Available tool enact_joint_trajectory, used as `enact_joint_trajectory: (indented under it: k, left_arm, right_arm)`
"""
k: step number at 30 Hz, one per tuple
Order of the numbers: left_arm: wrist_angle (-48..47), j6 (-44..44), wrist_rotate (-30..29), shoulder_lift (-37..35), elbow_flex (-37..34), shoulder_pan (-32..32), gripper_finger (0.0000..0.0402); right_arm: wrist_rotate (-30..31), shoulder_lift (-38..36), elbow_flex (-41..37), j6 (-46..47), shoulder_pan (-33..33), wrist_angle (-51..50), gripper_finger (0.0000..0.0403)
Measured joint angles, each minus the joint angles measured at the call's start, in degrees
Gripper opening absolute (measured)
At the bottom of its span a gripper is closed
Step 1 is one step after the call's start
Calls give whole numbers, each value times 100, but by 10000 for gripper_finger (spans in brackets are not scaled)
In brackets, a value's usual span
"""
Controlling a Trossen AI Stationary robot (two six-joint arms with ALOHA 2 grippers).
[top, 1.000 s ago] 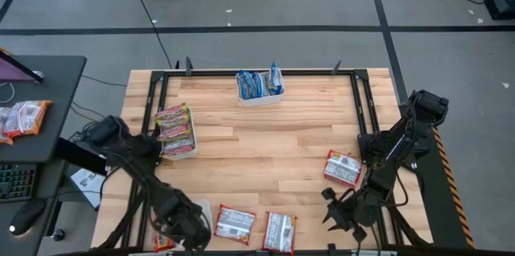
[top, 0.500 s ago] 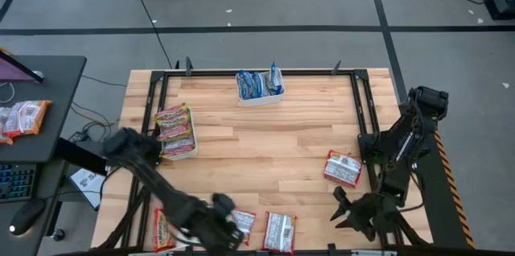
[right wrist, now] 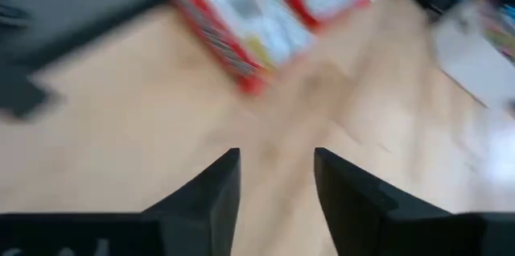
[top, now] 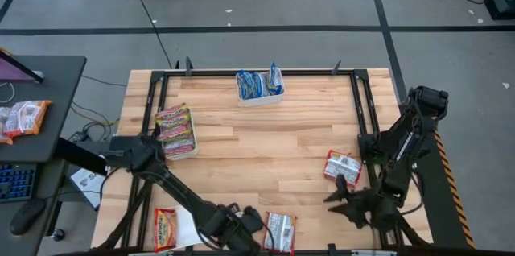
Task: Sort Maruchan noodles
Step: Put the red noodle pack into the bottom white bin
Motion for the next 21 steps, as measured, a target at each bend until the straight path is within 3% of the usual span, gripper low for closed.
enact_joint_trajectory:
  k: [4, 12, 21]
  left_arm:
    - [-270, 628, -257, 377, 162, -138, 123]
    - [-1537, 1723, 156, 643, 180, -276, 116]
    - [-259, 3382, -559, 640, -213, -588, 147]
  right_arm:
    - [394, 0, 0, 380, -249, -563, 204]
    - [327, 0, -2, 1214, -700, -835, 267]
    - [319, 4, -2, 1020, -1017, -850, 284]
